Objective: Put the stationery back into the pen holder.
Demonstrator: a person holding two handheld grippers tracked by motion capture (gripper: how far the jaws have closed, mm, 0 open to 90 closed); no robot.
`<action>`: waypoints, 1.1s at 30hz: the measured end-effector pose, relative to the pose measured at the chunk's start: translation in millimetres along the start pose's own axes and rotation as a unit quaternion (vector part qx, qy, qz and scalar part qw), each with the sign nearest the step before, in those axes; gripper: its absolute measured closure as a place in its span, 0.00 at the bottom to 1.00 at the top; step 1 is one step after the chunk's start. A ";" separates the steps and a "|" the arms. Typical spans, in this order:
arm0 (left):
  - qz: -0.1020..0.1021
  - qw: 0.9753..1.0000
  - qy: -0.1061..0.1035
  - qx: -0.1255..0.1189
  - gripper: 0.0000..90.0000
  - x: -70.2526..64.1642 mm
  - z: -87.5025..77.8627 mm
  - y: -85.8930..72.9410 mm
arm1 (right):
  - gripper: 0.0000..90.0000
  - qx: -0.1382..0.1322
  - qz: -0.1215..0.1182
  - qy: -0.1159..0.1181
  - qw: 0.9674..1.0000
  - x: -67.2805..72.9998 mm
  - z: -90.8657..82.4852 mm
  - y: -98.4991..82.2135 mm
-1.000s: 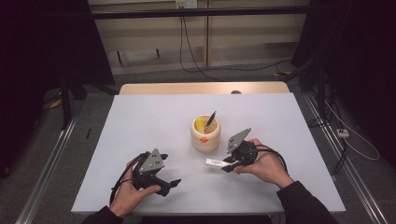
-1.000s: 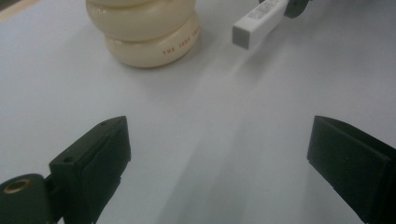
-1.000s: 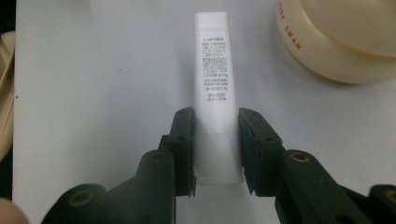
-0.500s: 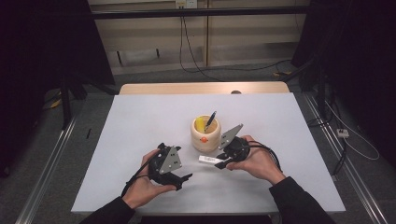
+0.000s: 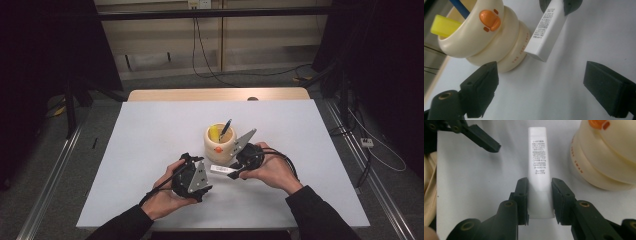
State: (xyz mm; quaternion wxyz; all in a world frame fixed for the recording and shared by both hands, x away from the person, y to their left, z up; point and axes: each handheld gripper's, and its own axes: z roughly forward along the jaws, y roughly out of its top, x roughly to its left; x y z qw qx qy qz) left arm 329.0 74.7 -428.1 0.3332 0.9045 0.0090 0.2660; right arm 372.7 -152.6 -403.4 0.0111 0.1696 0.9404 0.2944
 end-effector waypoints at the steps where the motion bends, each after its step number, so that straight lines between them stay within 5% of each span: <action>1: 0.013 1.000 0.007 0.010 0.16 -0.6 -0.9 0.5 | 0.76 0.003 0.002 0.001 1.000 1.4 -0.1 1.8; 6: 0.044 0.998 0.035 0.028 0.19 -7.3 -1.7 1.9 | 0.76 0.003 -0.004 0.007 1.000 4.5 3.3 9.3; 7: 0.032 0.999 0.041 0.014 0.21 -10.8 0.2 1.4 | 0.76 0.006 -0.002 0.008 1.000 5.5 4.2 10.6; 10: 0.075 0.995 0.048 0.041 0.25 -11.5 -3.1 3.3 | 0.76 0.009 -0.006 0.014 1.000 7.0 7.5 14.0; 12: 0.067 0.996 0.057 0.022 0.28 -15.4 -0.8 2.7 | 0.76 0.010 -0.007 0.014 1.000 7.6 9.1 16.4; 15: 0.103 0.991 0.082 0.038 0.34 -18.6 -3.0 4.2 | 0.76 0.003 -0.009 0.019 1.000 8.5 11.3 20.3; 20: 0.127 0.986 0.103 0.043 0.44 -23.4 -2.0 5.7 | 0.76 0.000 -0.006 0.024 1.000 10.7 13.5 26.5; 23: 0.136 0.984 0.100 0.049 0.49 -26.8 -0.4 5.5 | 0.76 0.003 -0.006 0.027 1.000 12.0 15.8 29.5; 27: 0.166 0.979 0.105 0.052 0.54 -31.0 0.3 7.0 | 0.76 0.003 -0.003 0.033 0.999 12.3 19.5 32.4; 28: 0.165 0.980 0.102 0.044 0.55 -32.5 2.2 6.4 | 0.76 0.004 -0.004 0.037 0.999 12.4 20.3 33.0; 29: 0.175 0.978 0.098 0.054 0.57 -32.8 1.7 7.1 | 0.76 0.002 -0.004 0.040 0.999 12.6 21.3 33.6; 33: 0.185 0.977 0.096 0.054 0.65 -35.3 3.1 7.0 | 0.76 -0.003 -0.006 0.044 0.999 14.0 23.0 35.5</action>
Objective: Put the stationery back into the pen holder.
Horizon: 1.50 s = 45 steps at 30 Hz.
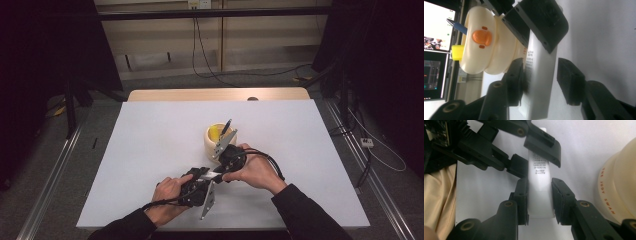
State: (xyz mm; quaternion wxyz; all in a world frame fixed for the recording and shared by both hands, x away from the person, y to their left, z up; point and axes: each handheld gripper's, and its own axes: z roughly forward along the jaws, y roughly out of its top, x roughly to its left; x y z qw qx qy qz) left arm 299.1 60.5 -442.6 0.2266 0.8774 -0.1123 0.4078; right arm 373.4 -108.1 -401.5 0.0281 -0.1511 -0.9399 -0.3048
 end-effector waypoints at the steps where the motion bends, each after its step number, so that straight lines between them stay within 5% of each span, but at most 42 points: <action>1: 0.001 1.000 0.003 0.000 0.67 -0.1 -0.3 0.1 | 0.76 0.001 0.001 0.001 1.000 0.3 0.1 0.1; 8: 0.020 0.999 0.027 0.003 0.74 -2.7 -1.7 2.7 | 0.76 -0.007 0.003 0.006 1.000 -0.3 -2.5 -1.7; 22: -0.061 0.998 -0.019 -0.015 0.76 3.5 -2.3 -1.3 | 0.71 -0.064 0.005 -0.011 0.998 3.3 -6.7 -17.0; 23: -0.052 0.998 -0.026 -0.005 0.76 6.4 -3.6 -2.4 | 0.69 -0.067 0.008 -0.015 0.998 3.7 -7.5 -19.6; 25: -0.090 0.995 -0.030 -0.026 0.76 5.5 -0.7 -4.6 | 0.62 -0.082 0.013 -0.027 0.996 4.5 -10.7 -25.3; 27: -0.079 0.996 -0.043 -0.011 0.76 12.1 -3.1 -6.6 | 0.57 -0.098 0.012 -0.037 0.994 5.0 -14.7 -31.8; 30: -0.153 0.986 -0.050 -0.045 0.76 11.1 0.2 -9.3 | 0.42 -0.118 0.028 -0.061 0.991 6.0 -20.5 -41.7; 32: -0.159 0.985 -0.060 -0.042 0.76 16.3 -0.1 -12.0 | 0.35 -0.127 0.039 -0.079 0.988 6.1 -22.7 -48.0; 33: -0.178 0.981 -0.062 -0.053 0.76 17.0 1.1 -12.9 | 0.32 -0.134 0.046 -0.088 0.986 6.5 -23.4 -51.8; 34: -0.183 0.980 -0.062 -0.051 0.76 19.6 0.9 -14.2 | 0.28 -0.141 0.051 -0.097 0.984 7.2 -23.9 -55.4; 35: -0.200 0.975 -0.072 -0.058 0.76 20.2 1.9 -15.0 | 0.24 -0.145 0.055 -0.106 0.982 7.9 -24.5 -59.0; 38: -0.223 0.969 -0.083 -0.063 0.76 25.0 2.2 -19.6 | 0.18 -0.157 0.069 -0.141 0.975 10.4 -26.8 -69.2; 45: -0.285 0.949 -0.105 -0.083 0.76 33.7 -0.5 -30.3 | 0.09 -0.190 0.121 -0.193 0.955 9.8 -32.5 -92.2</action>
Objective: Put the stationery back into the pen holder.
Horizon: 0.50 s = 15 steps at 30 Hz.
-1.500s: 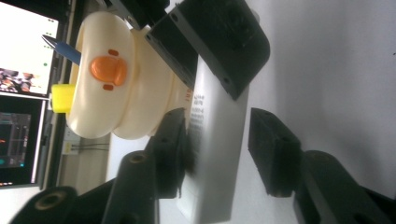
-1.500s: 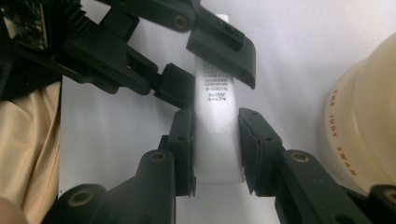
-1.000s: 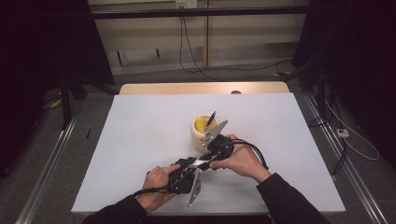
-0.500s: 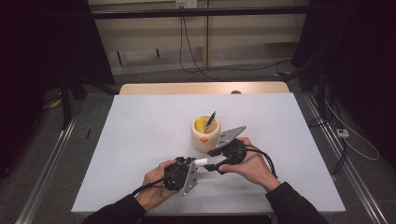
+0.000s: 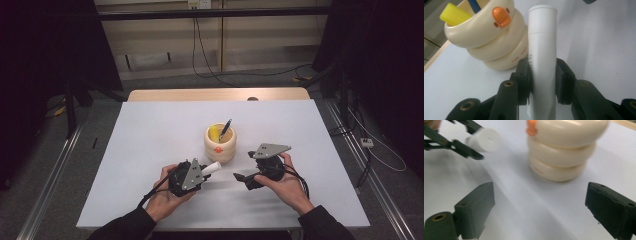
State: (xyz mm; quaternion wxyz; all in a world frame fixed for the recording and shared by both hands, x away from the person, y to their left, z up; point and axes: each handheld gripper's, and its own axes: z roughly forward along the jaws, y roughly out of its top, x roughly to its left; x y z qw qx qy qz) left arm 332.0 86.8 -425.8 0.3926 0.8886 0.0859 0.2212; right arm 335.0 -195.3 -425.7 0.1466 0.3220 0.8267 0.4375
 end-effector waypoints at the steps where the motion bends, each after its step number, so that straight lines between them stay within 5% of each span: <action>1: -0.010 1.000 -0.003 -0.005 0.76 1.5 -1.1 -0.9 | 0.08 -0.005 0.006 -0.005 1.000 -1.2 -1.3 -2.1; 7: -0.072 0.997 -0.024 -0.026 0.76 11.9 -9.6 -7.4 | 0.06 -0.034 0.041 -0.033 0.998 -7.2 -10.7 -13.7; 15: -0.138 0.987 -0.055 -0.062 0.76 24.9 -18.8 -7.6 | 0.05 -0.066 0.070 -0.060 0.994 -8.2 -27.5 -26.2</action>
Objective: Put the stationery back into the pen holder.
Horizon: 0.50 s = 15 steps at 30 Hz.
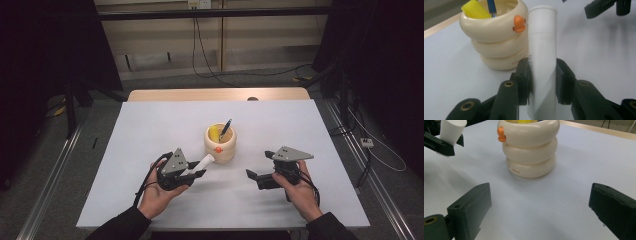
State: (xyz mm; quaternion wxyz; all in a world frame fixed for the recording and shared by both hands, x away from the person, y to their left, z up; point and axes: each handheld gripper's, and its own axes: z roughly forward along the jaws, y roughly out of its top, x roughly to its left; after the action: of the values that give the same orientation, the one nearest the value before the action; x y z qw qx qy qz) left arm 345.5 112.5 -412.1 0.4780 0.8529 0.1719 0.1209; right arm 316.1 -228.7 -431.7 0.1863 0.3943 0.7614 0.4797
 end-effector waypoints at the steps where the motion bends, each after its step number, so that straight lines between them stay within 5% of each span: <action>1: -0.003 1.000 -0.003 -0.002 0.76 1.3 -1.1 1.6 | 0.05 -0.002 0.002 -0.001 1.000 -0.5 -1.8 -1.7; 5: -0.024 0.999 -0.015 -0.017 0.76 5.4 -3.5 9.1 | 0.05 -0.017 0.006 -0.010 1.000 -2.1 -10.0 -6.6; 15: -0.037 0.999 -0.023 -0.026 0.76 15.7 0.6 28.8 | 0.06 -0.040 0.024 -0.026 0.999 -7.7 -26.9 -19.1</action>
State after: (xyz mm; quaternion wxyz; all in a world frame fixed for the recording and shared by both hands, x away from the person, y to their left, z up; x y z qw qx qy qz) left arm 365.2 104.5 -387.0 0.5079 0.8358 0.1893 0.0874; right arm 295.1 -254.7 -436.6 0.2101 0.4169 0.7271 0.5034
